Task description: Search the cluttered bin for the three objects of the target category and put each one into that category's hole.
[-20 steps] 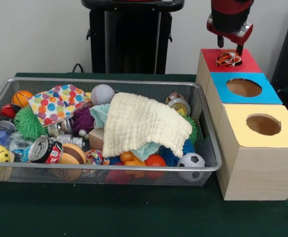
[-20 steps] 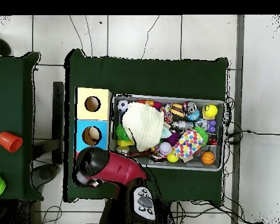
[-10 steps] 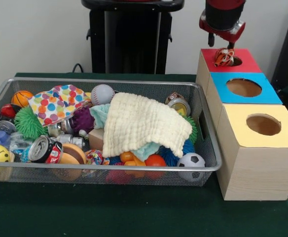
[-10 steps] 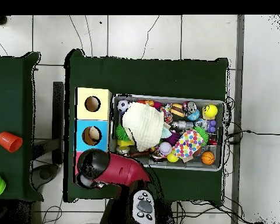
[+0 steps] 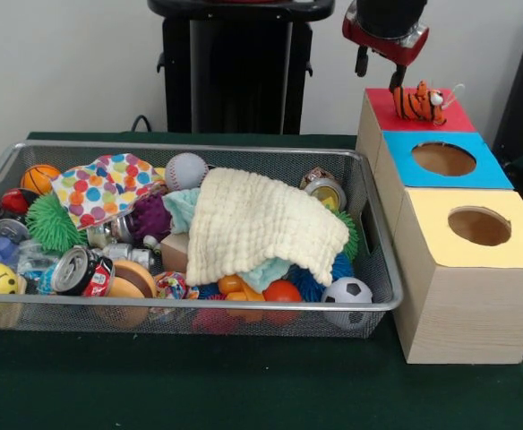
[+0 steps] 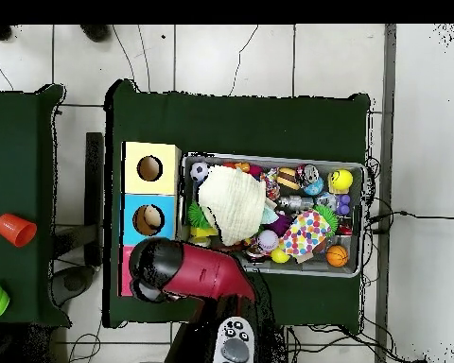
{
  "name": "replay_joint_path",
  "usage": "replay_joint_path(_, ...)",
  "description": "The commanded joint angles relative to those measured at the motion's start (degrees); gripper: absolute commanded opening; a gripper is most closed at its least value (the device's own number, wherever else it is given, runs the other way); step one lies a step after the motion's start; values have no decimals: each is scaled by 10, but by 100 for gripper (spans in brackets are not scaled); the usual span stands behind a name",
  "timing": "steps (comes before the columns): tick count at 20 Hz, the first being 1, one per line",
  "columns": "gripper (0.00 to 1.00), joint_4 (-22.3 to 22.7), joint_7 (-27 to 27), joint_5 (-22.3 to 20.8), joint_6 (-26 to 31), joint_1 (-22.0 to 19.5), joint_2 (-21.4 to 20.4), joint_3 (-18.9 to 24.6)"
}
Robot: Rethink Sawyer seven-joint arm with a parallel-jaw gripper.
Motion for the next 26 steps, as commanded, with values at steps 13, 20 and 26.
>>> replay_joint_path(13, 100, -80, 140, 14, 18, 22, 29, -10)
replay_joint_path(20, 100, -73, 147, 25, 7, 35, 27, -9)
replay_joint_path(26, 100, -58, 141, 34, -3, 31, 21, -9)
